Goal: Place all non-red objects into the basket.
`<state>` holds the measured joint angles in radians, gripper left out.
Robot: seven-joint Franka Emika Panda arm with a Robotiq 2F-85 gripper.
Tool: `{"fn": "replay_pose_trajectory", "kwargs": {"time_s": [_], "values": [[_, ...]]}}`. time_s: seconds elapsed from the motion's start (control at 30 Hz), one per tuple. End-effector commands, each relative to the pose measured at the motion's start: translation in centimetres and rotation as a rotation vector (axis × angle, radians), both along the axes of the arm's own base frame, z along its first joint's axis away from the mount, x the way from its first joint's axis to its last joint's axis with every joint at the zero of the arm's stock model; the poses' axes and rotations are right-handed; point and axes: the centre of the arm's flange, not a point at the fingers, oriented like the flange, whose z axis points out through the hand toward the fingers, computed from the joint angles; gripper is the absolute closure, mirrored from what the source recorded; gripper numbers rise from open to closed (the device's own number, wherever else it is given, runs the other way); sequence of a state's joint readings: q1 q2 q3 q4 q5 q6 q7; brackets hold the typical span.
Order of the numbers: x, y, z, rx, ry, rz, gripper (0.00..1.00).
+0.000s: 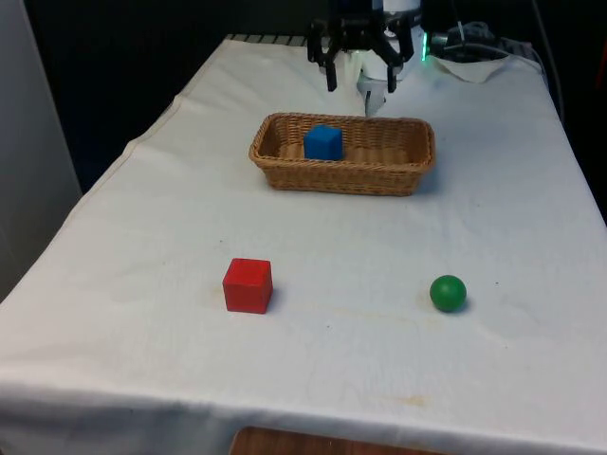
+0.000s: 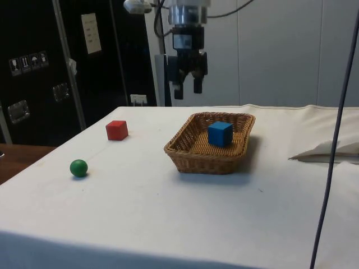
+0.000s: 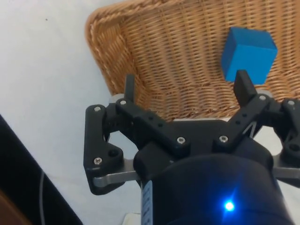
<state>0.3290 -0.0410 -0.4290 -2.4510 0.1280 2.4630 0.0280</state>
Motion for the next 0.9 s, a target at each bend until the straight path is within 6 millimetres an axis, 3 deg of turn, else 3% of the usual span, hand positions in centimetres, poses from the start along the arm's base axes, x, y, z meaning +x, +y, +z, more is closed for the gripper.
{"fn": "replay_pose_trajectory", "kwargs": {"time_s": [0.0, 0.5, 0.87], "values": [[0.3, 0.3, 0.5, -0.011, 0.005, 0.003, 0.00], [2.6, 2.1, 3.3, -0.024, -0.005, 0.040, 0.00], [4.9, 4.4, 3.8, -0.048, -0.004, 0.049, 0.00]]}}
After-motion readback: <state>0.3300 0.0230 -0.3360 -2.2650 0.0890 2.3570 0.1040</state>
